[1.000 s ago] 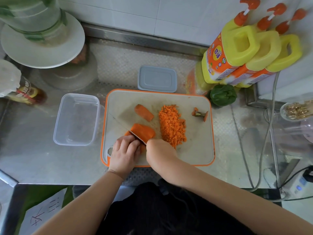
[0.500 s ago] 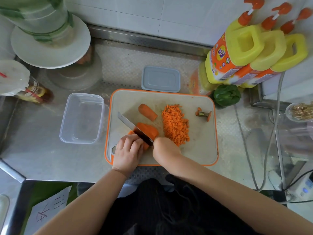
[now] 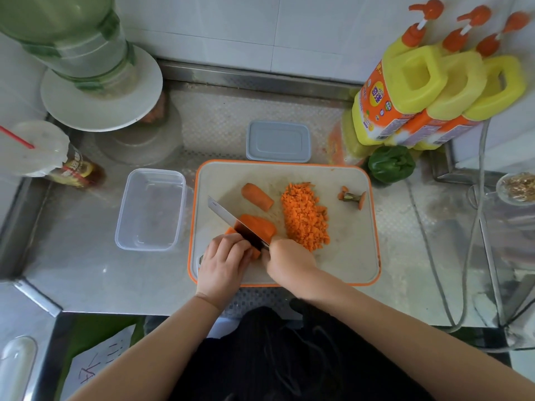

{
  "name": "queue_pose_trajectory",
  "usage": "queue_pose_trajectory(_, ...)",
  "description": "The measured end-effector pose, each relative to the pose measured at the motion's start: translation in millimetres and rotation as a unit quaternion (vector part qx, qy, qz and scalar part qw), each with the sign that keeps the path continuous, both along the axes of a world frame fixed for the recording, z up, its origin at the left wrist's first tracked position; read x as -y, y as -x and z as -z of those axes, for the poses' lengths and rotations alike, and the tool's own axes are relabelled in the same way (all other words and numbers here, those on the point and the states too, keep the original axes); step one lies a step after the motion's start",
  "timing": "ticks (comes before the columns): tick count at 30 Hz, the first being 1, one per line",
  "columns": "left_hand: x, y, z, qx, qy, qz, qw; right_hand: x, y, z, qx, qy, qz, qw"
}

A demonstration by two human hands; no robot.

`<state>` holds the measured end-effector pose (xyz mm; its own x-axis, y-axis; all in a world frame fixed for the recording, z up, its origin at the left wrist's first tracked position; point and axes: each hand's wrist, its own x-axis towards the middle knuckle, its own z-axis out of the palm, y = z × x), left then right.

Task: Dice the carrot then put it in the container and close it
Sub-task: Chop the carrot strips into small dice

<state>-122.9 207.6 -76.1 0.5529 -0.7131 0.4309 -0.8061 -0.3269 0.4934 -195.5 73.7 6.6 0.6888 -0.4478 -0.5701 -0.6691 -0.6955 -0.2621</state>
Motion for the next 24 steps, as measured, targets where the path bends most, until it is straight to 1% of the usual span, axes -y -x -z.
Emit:
queue_pose_trajectory(6,-1.4,0.1,2.3,0.0,0.015,-0.001,1.0,-0.4,18.9,5.3,0.006,-0.02,-0.013,1.0)
queue_pose_trajectory(9,1.9,-1.1,-4.1,0.029,0.008,-0.022,0.999,-5.8,26.7,5.0,0.015,-0.027,-0.012,0.999)
queue_pose_trajectory(12,6.1,-10.8,-18.6,0.117,-0.066,-0.011,0.991,-5.9,27.6,4.5,0.018,-0.028,-0.005,0.999)
queue_pose_trajectory(13,8.2,-16.0,-24.3,0.126,-0.098,0.002,0.987,-5.8,28.0,4.9,0.016,-0.023,-0.01,1.0)
queue_pose_trajectory(17,23.7,-31.3,-43.6,0.072,-0.222,0.038,0.972,-9.5,27.3,7.3,-0.014,-0.005,-0.025,1.0)
queue_pose_trajectory(19,33.4,-33.5,-49.1,0.071,-0.256,0.049,0.963,-10.5,26.8,8.2,-0.019,0.001,-0.021,1.0)
queue_pose_trajectory(21,38.6,-34.5,-50.6,0.084,-0.255,0.053,0.962,-9.6,27.3,8.3,-0.018,0.001,-0.02,1.0)
queue_pose_trajectory(22,38.4,-34.3,-51.8,0.092,-0.236,0.05,0.966,-9.0,27.8,8.0,-0.016,0.0,-0.02,1.0)
queue_pose_trajectory(24,32.9,-31.6,-52.4,0.122,-0.151,0.043,0.98,-8.1,28.9,7.7,-0.015,0.0,-0.02,1.0)
